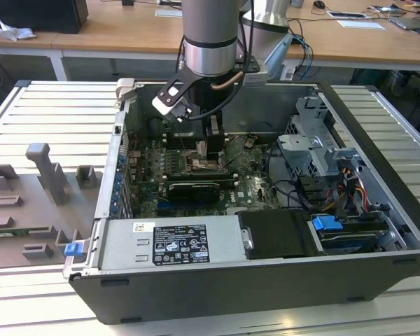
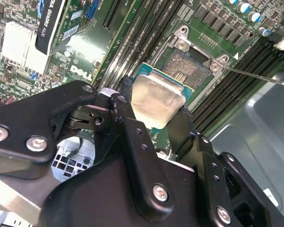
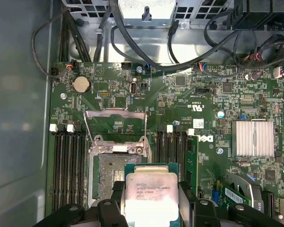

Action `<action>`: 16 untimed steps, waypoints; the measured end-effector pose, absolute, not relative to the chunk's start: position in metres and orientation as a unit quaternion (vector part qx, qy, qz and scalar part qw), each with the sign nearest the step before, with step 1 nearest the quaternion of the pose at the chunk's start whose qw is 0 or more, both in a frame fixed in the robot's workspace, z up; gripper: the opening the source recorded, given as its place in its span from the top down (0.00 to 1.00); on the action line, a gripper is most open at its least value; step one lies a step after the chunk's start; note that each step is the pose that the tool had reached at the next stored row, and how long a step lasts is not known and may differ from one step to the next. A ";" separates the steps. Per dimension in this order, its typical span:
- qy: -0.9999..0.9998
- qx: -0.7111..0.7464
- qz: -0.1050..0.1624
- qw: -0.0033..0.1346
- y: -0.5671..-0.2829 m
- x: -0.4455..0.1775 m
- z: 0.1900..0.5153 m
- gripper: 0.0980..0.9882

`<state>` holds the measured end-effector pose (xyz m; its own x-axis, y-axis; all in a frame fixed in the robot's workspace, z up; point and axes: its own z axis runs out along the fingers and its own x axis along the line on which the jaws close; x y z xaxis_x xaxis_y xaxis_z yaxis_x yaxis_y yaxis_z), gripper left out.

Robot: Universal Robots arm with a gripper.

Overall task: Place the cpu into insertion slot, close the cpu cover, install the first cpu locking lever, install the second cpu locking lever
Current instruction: 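Place the cpu into insertion slot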

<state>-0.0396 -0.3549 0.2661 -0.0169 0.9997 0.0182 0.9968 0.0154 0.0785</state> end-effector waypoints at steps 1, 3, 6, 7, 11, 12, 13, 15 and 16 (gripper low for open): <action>0.712 0.701 0.034 0.021 -0.355 -0.040 0.266 0.51; 0.712 0.701 0.034 0.021 -0.355 -0.040 0.266 0.51; 0.712 0.701 0.034 0.021 -0.355 -0.040 0.265 0.51; 0.712 0.701 0.034 0.021 -0.355 -0.040 0.265 0.51; 0.712 0.701 0.034 0.021 -0.354 -0.040 0.263 0.51; 0.712 0.701 0.034 0.021 -0.354 -0.040 0.261 0.51; 0.712 0.701 0.034 0.021 -0.353 -0.040 0.260 0.51; 0.712 0.701 0.034 0.021 -0.348 -0.040 0.255 0.51; 0.712 0.701 0.034 0.021 -0.345 -0.040 0.252 0.51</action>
